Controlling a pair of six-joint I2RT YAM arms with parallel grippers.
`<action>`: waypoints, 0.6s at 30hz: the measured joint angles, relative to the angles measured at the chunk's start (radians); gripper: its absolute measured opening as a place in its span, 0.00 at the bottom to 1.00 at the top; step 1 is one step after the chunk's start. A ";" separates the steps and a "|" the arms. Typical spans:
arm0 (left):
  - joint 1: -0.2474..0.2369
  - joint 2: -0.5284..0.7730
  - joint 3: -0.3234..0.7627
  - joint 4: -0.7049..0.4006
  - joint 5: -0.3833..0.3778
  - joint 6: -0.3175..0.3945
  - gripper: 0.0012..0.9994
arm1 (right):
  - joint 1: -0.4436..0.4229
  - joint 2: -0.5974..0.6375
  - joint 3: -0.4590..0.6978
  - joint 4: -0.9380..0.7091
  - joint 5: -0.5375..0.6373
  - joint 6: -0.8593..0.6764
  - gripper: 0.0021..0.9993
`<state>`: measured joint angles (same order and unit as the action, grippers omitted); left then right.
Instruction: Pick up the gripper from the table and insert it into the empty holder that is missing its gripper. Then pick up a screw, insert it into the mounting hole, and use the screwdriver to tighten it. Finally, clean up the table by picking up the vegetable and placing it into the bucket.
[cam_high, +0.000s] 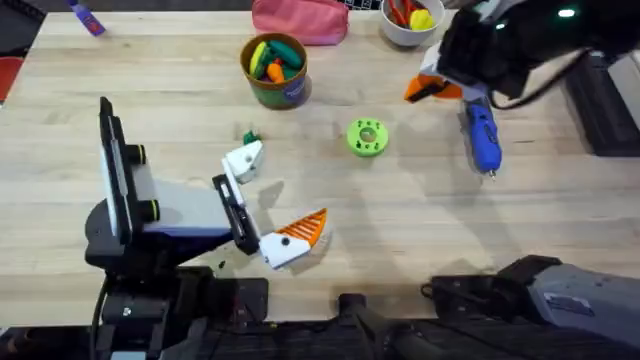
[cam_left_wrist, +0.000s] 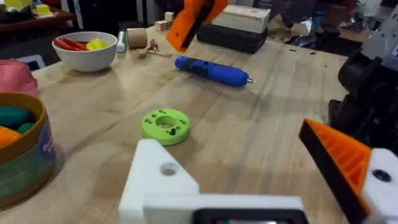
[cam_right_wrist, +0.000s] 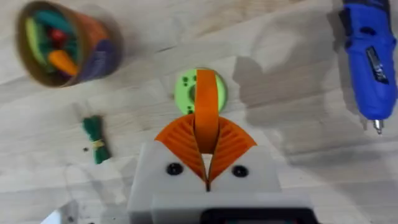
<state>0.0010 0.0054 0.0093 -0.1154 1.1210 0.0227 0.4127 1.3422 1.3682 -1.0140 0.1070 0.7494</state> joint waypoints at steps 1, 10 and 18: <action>0.000 0.000 0.000 0.000 0.000 0.000 0.99 | 0.010 -0.023 -0.001 0.007 0.000 -0.001 0.01; 0.000 0.000 0.000 0.000 0.000 0.000 0.99 | 0.028 -0.276 -0.240 0.426 -0.219 -0.052 0.01; 0.000 0.000 0.000 0.000 -0.001 0.000 0.99 | -0.038 -0.408 -0.544 0.799 -0.607 -0.097 0.01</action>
<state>0.0010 0.0051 0.0093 -0.1154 1.1200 0.0227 0.3746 0.9346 0.8238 -0.2148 -0.5002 0.6529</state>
